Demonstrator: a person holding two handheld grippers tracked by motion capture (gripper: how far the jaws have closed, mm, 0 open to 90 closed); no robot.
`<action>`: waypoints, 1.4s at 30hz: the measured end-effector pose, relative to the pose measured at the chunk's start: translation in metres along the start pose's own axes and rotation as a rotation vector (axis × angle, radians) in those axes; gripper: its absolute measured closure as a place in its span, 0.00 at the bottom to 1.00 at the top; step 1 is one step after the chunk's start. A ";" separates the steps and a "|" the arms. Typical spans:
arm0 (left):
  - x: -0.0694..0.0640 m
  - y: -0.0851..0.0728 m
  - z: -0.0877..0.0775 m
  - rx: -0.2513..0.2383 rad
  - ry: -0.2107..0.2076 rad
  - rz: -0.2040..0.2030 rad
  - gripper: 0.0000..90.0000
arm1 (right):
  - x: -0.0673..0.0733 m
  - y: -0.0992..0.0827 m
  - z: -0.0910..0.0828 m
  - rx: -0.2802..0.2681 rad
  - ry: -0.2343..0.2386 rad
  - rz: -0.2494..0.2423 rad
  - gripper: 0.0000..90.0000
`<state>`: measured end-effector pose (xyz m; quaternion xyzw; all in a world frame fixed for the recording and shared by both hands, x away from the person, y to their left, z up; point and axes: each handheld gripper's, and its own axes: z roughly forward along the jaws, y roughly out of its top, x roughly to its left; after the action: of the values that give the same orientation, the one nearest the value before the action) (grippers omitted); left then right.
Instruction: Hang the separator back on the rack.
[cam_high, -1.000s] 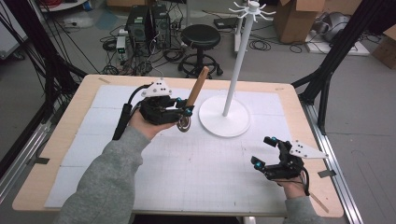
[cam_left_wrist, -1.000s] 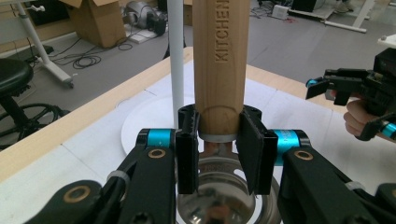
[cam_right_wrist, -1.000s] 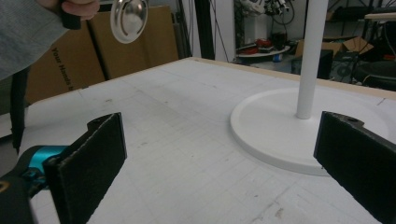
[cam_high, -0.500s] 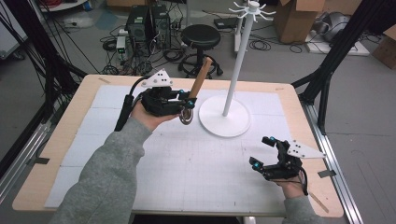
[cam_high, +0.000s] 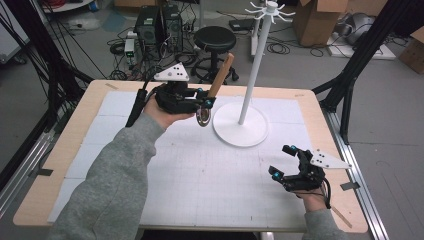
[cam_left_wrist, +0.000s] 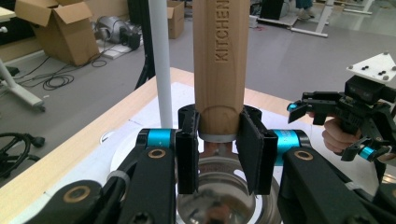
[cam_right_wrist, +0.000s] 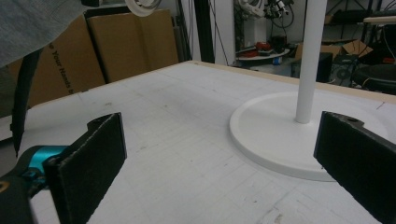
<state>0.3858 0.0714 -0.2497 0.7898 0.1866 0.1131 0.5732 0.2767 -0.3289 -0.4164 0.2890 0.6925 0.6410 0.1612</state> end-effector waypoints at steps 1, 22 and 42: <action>0.001 0.001 0.000 -0.007 -0.001 -0.003 0.77 | 0.000 0.000 0.000 -0.002 0.000 0.001 0.02; 0.012 0.024 0.010 -0.021 0.004 0.009 0.77 | 0.000 0.000 0.001 0.000 -0.001 -0.004 0.02; 0.017 0.052 0.022 -0.053 0.037 0.001 0.77 | -0.001 0.000 -0.001 -0.006 0.004 -0.008 0.02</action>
<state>0.4184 0.0453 -0.2076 0.7723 0.1938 0.1329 0.5902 0.2769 -0.3296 -0.4162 0.2847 0.6920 0.6431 0.1632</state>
